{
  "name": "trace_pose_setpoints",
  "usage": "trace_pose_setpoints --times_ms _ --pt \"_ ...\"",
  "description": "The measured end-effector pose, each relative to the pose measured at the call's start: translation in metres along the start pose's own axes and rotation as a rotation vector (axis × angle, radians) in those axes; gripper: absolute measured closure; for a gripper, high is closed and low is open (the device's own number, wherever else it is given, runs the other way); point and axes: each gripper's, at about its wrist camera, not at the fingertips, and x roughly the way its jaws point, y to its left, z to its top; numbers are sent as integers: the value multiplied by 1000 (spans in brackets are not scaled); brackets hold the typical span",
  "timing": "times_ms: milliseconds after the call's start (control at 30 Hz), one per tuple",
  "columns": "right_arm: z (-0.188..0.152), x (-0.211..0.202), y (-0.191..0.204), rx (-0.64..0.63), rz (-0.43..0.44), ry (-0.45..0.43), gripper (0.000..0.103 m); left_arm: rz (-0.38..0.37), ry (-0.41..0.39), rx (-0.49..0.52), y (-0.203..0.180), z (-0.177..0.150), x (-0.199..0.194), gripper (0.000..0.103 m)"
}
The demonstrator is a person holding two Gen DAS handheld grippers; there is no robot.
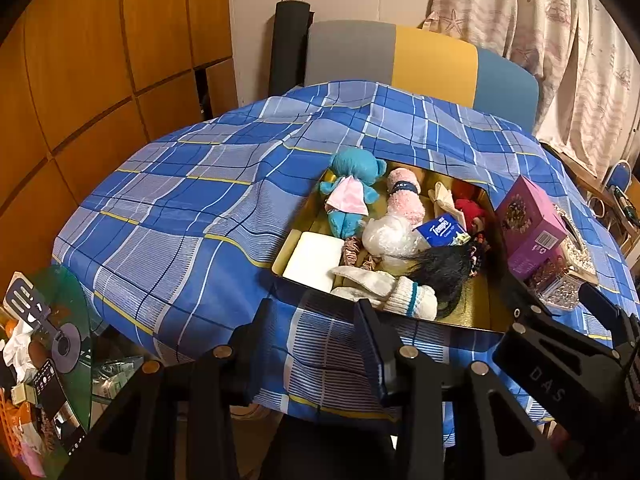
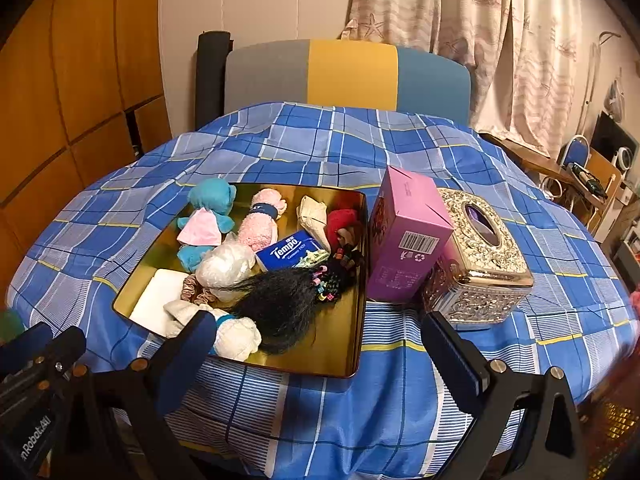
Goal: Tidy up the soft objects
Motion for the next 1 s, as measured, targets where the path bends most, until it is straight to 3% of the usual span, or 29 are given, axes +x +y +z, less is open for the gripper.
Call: trace_pose_setpoints --times_ms 1000 --pt "-2 9 -2 10 -2 31 0 12 11 22 -4 -2 4 63"
